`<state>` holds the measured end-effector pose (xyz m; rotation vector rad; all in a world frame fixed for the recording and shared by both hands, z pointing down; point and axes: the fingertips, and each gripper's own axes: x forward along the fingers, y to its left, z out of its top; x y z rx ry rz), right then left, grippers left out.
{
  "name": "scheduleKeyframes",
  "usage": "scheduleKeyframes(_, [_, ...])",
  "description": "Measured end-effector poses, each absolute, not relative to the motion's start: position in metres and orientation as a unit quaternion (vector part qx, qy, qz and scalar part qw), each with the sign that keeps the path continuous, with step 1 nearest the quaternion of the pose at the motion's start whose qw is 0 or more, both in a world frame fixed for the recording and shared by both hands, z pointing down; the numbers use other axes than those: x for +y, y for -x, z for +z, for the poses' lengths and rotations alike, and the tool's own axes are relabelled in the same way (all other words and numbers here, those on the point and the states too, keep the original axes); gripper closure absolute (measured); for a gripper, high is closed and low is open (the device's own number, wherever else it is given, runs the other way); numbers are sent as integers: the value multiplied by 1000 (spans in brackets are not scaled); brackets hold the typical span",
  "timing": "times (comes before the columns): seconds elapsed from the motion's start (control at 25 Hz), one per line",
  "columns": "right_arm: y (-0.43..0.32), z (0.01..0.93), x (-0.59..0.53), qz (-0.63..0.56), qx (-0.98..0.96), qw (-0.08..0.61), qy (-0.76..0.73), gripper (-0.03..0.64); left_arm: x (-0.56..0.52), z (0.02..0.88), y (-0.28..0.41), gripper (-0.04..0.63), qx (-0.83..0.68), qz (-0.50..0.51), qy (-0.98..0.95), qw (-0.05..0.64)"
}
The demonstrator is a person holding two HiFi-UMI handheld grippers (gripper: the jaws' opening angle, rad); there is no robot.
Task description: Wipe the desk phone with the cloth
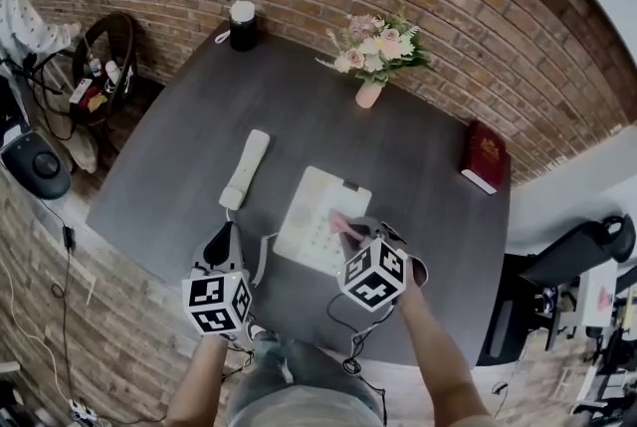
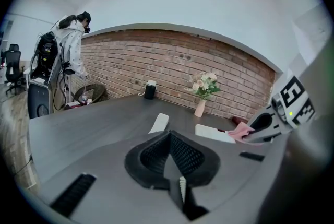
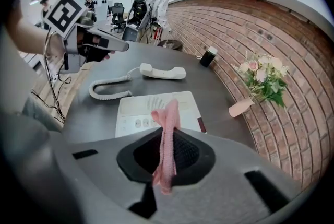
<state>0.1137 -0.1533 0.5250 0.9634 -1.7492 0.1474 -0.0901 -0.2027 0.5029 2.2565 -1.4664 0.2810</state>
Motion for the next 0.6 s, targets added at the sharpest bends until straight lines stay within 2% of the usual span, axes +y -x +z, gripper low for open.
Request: scheduleKeyframes(0.6, [-156, 543, -209, 29, -728, 563, -391, 595, -235, 531, 68, 597, -532, 128, -805, 230])
